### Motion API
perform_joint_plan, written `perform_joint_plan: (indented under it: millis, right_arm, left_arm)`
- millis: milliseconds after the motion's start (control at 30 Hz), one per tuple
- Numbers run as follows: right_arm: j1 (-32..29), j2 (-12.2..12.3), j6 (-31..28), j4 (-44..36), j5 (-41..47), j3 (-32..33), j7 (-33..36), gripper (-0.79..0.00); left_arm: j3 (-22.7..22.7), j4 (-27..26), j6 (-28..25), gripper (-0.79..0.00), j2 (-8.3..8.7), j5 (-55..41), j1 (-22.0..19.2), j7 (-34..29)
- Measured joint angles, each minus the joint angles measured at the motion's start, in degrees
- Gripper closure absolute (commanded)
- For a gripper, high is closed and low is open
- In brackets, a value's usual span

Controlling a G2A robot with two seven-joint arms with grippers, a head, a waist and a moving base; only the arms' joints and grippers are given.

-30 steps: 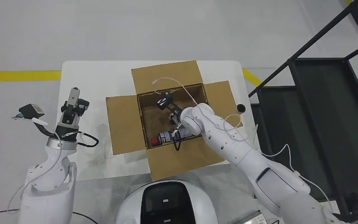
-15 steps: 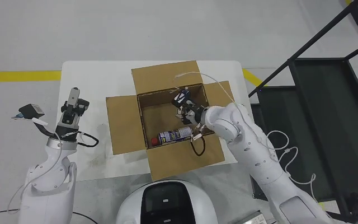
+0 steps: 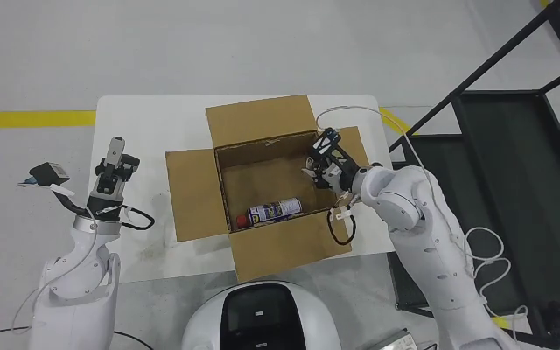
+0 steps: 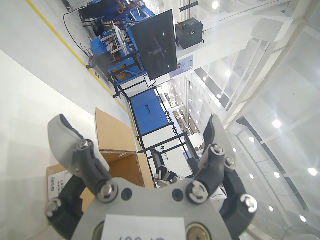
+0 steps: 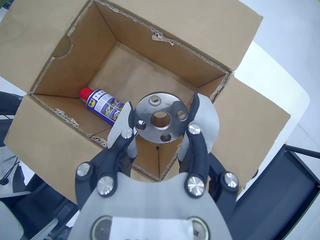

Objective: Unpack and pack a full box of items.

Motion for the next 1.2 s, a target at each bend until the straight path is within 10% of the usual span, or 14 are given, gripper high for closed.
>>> perform_joint_plan:
  millis: [500, 1200]
  right_arm:
    - [-0.46, 0.07, -0.3, -0.1, 0.71, 0.53, -0.95, 0.0]
    - [-8.07, 3.78, -7.48, 6.07, 3.4, 23.55, -0.88, 0.0]
  left_arm:
    - [0.0, 0.0, 0.0, -0.785, 0.0, 0.0, 0.0, 0.0]
    - [0.0, 0.0, 0.0, -0.785, 0.0, 0.0, 0.0, 0.0]
